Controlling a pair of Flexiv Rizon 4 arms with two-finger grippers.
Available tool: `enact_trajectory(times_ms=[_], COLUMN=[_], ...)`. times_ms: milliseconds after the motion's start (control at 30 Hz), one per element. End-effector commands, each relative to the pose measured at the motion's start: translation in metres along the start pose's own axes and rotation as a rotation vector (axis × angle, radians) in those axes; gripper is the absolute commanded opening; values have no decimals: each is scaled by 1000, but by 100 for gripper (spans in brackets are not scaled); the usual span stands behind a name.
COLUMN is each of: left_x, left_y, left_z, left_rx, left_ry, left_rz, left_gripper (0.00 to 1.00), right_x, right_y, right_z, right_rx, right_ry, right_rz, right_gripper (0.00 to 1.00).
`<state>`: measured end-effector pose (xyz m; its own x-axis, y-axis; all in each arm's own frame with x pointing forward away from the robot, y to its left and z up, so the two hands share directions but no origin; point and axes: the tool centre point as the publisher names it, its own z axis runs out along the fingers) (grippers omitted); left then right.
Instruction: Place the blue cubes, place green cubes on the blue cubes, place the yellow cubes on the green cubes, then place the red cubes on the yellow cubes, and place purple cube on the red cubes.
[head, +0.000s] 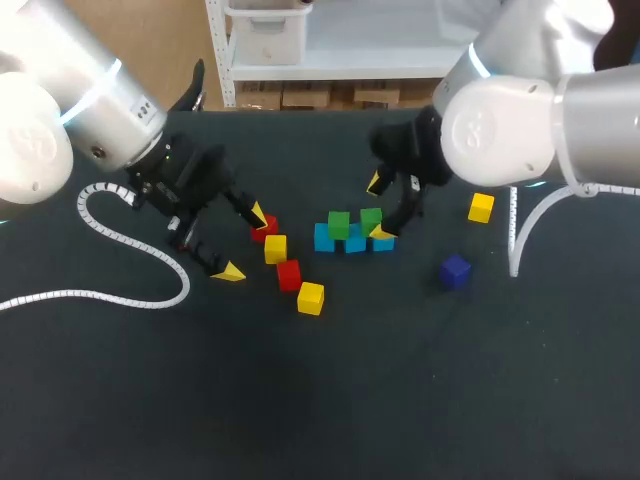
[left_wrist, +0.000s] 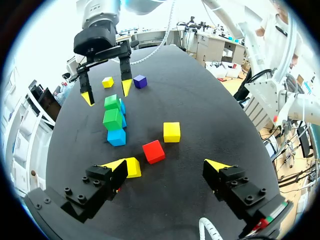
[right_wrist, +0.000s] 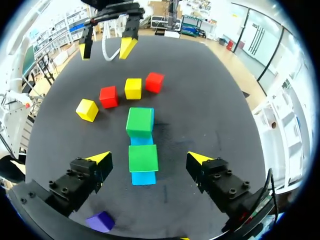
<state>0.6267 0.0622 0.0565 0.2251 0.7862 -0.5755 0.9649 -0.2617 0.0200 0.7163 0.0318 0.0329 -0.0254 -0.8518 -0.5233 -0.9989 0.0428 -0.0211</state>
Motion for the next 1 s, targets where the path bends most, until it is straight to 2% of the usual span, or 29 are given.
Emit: enact_trajectory(times_ms=[33,133,367,567,700,867,1000], left_x=[1,1,1,1,1,1,1], left_y=[2,2,2,2,2,2,2], left_z=[0,0,0,0,0,0,0], left_rx=[2,2,2,2,2,2,2], left_ry=[-1,-1,-1,-1,-1,-1,-1], left_rz=[2,2,2,2,2,2,2], left_gripper=[100,100,100,100,100,100,100], right_x=[9,11,23,40,52,71,87], right_y=[10,13,20,23,26,31,34], right_z=[-17,-26,-46,-60,-70,-85,-102], right_rx=[16,25,67,108,91,12,6], right_ry=[-62,-118,-152,-271,-320,-331,-321], right_rz=[4,13,35,65,52,19,2], right_gripper=[100,100,100,100,100,100,100])
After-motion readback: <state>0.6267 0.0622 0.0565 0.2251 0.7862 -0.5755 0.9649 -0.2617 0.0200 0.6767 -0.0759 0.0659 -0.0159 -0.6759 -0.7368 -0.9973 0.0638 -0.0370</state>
